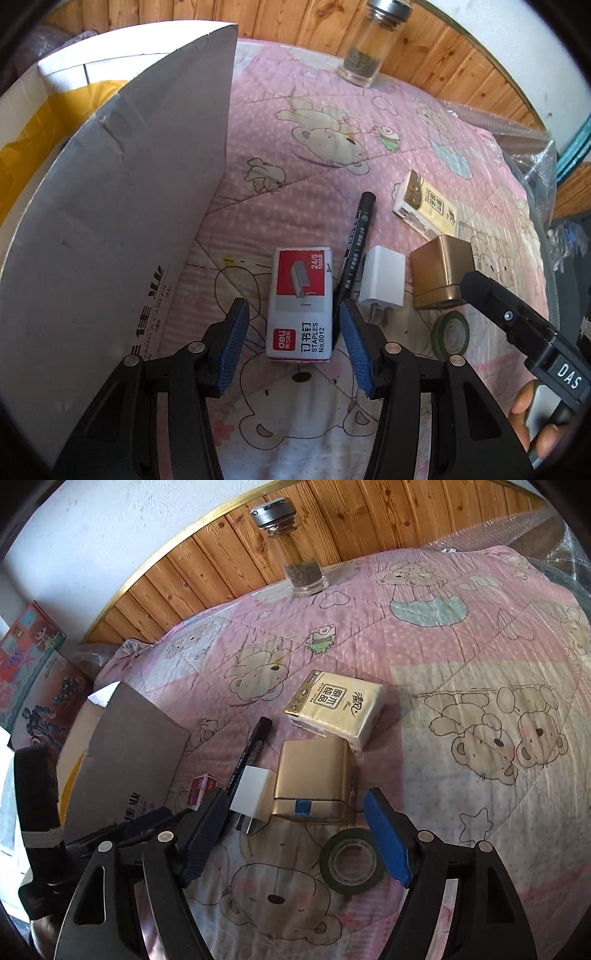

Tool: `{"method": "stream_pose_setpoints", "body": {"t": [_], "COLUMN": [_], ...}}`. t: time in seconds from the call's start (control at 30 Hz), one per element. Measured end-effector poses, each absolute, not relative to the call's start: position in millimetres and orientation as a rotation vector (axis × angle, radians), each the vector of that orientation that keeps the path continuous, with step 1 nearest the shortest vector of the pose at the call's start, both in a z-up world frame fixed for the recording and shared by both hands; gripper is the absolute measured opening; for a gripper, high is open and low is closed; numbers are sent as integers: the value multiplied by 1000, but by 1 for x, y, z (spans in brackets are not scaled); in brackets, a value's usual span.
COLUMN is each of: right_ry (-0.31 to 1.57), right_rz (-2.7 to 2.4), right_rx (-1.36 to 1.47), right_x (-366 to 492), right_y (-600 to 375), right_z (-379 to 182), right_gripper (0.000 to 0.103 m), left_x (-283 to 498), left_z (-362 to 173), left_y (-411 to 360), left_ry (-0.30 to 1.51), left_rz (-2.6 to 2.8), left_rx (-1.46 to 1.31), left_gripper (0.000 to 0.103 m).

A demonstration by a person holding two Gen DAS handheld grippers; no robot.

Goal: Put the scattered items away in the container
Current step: 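Close the left tool on the red staples box while the right tool grasps the gold box, then carry the staples box and gold box in both tools over the white box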

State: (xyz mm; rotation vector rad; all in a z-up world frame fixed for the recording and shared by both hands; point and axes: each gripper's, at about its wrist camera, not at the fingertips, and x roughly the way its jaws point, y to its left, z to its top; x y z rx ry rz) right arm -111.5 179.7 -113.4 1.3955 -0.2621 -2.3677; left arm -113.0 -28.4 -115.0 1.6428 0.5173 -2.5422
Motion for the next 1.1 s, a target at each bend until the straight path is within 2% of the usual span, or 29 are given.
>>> {"method": "stream_pose_setpoints", "body": {"t": [0.23, 0.27, 0.3, 0.33, 0.6, 0.87, 1.1], "right_ry": [-183, -176, -177, -189, -229, -286, -256], "right_rz": [-2398, -2405, -2407, -2398, -2416, -2434, -2415], "right_rx": [1434, 1436, 1444, 1460, 1485, 1458, 1412], "right_x": [-124, -126, -128, -130, -130, -122, -107], "right_y": [169, 169, 169, 170, 177, 182, 170], "right_z": [-134, -136, -139, -142, -141, -123, -108], "right_gripper": [75, 68, 61, 55, 53, 53, 53], "left_x": [-123, -123, -124, -125, -121, -99, -76], "left_z": [-128, -128, -128, -130, -124, -96, -70], "left_y": [-27, -27, -27, -26, -26, -18, -13], "left_ry": [515, 501, 495, 467, 476, 490, 474], "left_rz": [-2540, -2548, -2562, -2562, -2572, -2630, -2677], "left_rx": [1669, 1656, 1643, 1651, 1650, 1617, 1560], "left_gripper": [53, 52, 39, 39, 38, 38, 38]}}
